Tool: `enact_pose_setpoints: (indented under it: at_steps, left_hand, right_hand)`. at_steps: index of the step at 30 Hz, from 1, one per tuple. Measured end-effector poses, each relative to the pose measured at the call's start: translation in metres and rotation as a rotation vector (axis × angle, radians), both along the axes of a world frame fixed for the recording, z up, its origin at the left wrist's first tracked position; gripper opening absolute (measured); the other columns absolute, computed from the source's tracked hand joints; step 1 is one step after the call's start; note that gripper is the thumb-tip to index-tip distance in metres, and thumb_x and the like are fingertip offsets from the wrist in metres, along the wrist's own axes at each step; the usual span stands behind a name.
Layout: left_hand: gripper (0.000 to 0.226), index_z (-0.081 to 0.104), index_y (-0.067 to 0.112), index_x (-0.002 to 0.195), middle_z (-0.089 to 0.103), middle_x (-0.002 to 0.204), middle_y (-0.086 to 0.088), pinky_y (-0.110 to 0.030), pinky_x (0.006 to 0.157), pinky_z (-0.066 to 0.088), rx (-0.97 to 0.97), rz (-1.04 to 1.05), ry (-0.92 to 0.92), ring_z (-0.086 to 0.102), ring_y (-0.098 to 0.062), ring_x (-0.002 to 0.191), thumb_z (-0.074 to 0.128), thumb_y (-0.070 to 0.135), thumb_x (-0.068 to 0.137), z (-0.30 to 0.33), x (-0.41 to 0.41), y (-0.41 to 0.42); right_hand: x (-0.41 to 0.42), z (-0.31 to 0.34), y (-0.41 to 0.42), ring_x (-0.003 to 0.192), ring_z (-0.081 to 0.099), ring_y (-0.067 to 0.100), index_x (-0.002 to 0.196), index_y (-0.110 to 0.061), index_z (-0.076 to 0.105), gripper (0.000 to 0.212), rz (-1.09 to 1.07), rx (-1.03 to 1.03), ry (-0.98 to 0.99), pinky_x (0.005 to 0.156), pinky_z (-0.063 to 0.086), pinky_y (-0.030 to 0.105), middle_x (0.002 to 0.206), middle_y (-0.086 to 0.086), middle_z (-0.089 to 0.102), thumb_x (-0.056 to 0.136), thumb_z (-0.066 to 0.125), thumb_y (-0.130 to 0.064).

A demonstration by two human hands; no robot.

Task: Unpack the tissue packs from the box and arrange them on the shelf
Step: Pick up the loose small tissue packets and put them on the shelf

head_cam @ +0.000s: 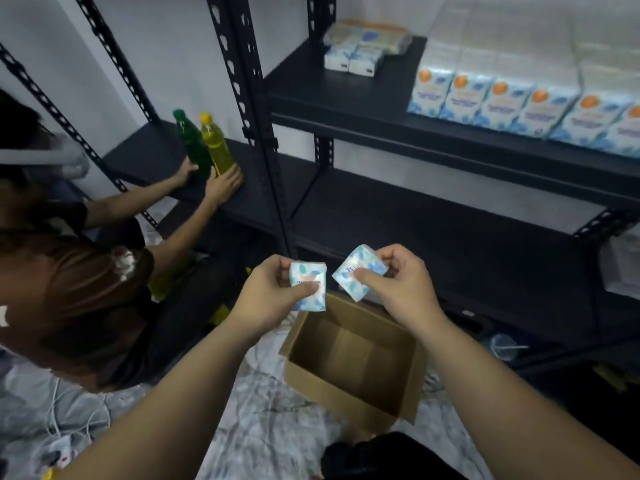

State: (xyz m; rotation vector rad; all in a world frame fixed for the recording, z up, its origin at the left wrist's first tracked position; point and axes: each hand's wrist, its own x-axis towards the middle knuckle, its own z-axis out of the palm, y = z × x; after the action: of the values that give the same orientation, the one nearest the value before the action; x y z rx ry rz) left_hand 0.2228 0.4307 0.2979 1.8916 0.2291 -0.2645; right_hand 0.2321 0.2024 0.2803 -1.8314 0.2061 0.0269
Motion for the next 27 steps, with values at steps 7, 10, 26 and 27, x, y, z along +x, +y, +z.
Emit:
enact_pose_setpoints:
  at_steps: [7,10,26,27]
  left_hand:
    - [0.035,0.065,0.01,0.108,0.079,0.097,-0.005,-0.04,0.076,0.064,-0.055,-0.031,-0.1,0.078,-0.02,0.087,0.088,0.015,0.081,0.038,0.073,0.004]
    - [0.034,0.066,0.01,0.107,0.079,0.096,-0.005,-0.042,0.08,0.064,-0.058,-0.065,-0.147,0.078,-0.02,0.085,0.088,0.016,0.081,0.058,0.103,0.001]
    - [0.029,0.07,0.013,0.105,0.079,0.091,0.003,-0.032,0.078,0.063,-0.077,-0.271,-0.299,0.078,-0.014,0.081,0.087,0.015,0.082,0.135,0.254,-0.001]
    - [0.029,0.071,0.014,0.105,0.079,0.09,0.004,-0.032,0.078,0.063,-0.066,-0.284,-0.307,0.078,-0.013,0.081,0.088,0.016,0.081,0.137,0.263,0.001]
  right_hand:
    - [0.058,0.042,0.004,0.075,0.073,0.008,0.094,-0.018,0.067,0.026,-0.024,0.046,-0.075,0.061,0.054,0.02,0.087,-0.005,0.076,0.08,0.089,-0.016]
    - [0.082,0.06,0.001,0.077,0.073,0.013,0.093,-0.018,0.068,0.026,-0.043,0.043,-0.124,0.065,0.057,0.026,0.088,-0.004,0.076,0.079,0.089,-0.017]
    - [0.161,0.127,0.026,0.085,0.075,0.02,0.097,-0.018,0.068,0.023,-0.308,0.064,-0.282,0.081,0.062,0.04,0.091,-0.001,0.078,0.083,0.085,-0.014]
    - [0.168,0.132,0.03,0.086,0.075,0.019,0.098,-0.018,0.068,0.022,-0.324,0.065,-0.29,0.081,0.062,0.039,0.092,-0.002,0.078,0.084,0.085,-0.014]
